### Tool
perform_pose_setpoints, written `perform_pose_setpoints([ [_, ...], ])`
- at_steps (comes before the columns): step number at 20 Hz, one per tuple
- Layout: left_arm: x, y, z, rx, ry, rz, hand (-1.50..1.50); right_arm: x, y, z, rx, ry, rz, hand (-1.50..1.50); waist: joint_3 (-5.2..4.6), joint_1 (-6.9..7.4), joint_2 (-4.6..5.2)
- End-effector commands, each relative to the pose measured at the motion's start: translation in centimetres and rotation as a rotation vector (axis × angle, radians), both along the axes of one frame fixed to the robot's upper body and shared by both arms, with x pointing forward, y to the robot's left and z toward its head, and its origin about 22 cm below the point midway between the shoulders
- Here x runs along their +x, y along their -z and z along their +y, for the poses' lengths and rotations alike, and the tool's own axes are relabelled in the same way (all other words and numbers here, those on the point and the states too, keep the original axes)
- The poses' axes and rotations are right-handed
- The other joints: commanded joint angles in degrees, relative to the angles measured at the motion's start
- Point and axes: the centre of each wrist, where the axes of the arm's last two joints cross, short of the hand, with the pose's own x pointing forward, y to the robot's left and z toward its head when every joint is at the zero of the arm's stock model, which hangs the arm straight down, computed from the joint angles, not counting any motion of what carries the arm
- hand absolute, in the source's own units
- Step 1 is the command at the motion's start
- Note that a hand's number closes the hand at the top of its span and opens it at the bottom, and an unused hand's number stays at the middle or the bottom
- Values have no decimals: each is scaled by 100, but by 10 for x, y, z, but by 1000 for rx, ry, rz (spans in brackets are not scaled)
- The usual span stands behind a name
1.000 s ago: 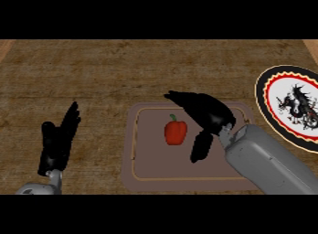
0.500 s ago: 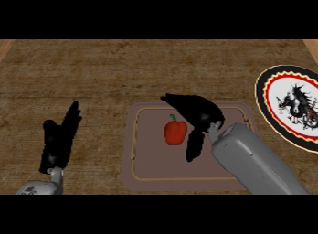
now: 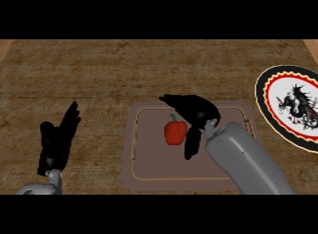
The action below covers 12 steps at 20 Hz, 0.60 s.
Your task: Pick the bell pepper from the tray and place it in the plate
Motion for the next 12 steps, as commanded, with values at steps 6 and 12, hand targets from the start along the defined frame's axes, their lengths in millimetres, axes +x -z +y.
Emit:
perform_pose_setpoints([
  [6, 6, 10, -6, 14, -2, -4, 0, -4, 31, -1, -18, -8, 25, -150, 0, -10, 2],
  [12, 0, -9, -17, -19, -20, -18, 0, 12, 28, 1, -36, -72, -69, 150, 1, 15, 1],
])
